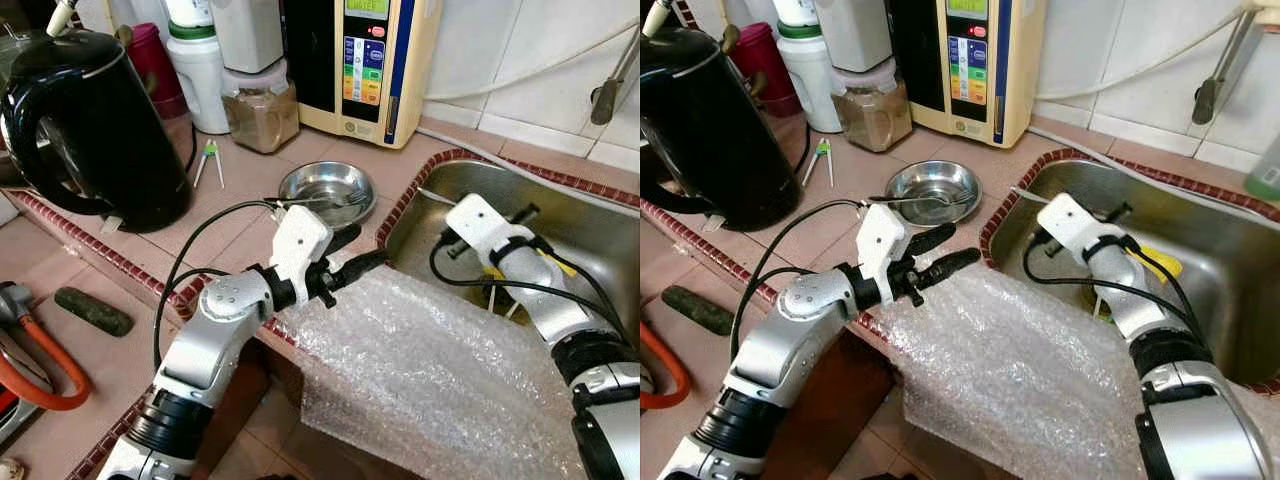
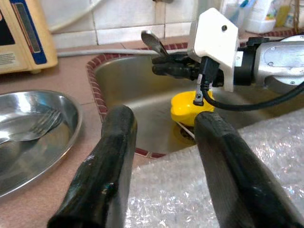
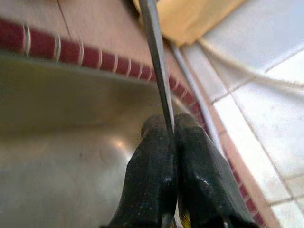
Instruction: Kitchen organization
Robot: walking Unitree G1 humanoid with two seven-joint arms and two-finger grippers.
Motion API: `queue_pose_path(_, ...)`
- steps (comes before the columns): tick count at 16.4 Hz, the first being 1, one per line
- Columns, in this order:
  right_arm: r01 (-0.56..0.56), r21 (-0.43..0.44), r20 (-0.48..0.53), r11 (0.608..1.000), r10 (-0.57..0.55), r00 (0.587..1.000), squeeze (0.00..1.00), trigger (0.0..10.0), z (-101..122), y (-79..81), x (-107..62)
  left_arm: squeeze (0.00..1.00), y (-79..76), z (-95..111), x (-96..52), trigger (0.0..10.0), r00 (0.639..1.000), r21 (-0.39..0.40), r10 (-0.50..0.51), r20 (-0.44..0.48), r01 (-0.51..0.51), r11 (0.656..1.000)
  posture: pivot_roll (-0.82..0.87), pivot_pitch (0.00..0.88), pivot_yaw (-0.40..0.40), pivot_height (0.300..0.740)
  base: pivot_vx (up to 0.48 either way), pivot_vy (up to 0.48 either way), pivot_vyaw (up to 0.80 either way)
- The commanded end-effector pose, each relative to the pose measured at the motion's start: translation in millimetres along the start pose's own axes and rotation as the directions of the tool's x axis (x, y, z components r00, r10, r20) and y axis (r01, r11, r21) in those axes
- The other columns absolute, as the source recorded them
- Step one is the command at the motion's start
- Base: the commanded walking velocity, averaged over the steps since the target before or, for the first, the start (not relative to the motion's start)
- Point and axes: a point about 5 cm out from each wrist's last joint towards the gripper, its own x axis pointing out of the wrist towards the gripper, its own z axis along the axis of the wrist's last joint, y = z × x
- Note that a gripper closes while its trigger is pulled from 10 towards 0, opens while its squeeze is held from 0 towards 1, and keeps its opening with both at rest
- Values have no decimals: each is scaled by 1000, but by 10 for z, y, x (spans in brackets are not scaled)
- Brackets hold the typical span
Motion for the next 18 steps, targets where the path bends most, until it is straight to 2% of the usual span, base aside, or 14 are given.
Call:
queue_pose_path(1,25,0,15,1000,-25,1000,0,0,39,-74,22,1000,-16,10,-11,10000,1000,23,-10,-5,10,1000,19,105,111,740,0,0,0)
queue_pose_path(2,17,57,-42,998,-14,999,0,0,-78,-31,-3,1000,-5,-3,-15,10000,1000,24,-6,-12,6,1000,19,102,113,740,0,0,0)
queue_pose_path(3,20,95,-70,995,-13,997,122,10000,-134,-8,-20,1000,-6,-18,-18,10000,1000,30,-6,-18,7,1000,21,100,112,740,0,0,0)
queue_pose_path(4,25,156,-99,988,-10,995,1000,10000,-183,13,-34,1000,-9,-29,-17,10000,1000,32,-7,-22,7,999,20,97,110,740,0,0,0)
queue_pose_path(8,28,270,-133,962,8,991,1000,10000,-244,45,-49,1000,18,-29,7,10000,1000,40,20,-17,-20,999,14,92,92,740,0,0,0)
queue_pose_path(13,49,349,-125,936,-6,992,1000,10000,-305,56,-102,1000,111,-39,15,10000,997,46,82,-5,-81,996,-4,82,80,740,0,0,0)
queue_pose_path(17,73,440,-74,895,-45,996,1000,10000,-280,76,-145,1000,301,-20,8,10000,968,67,249,36,-251,966,-18,85,79,740,0,0,0)
queue_pose_path(18,45,477,10,878,-56,998,1000,10000,-154,107,-150,1000,436,13,-33,10000,928,64,366,71,-370,927,-26,85,75,740,0,0,0)
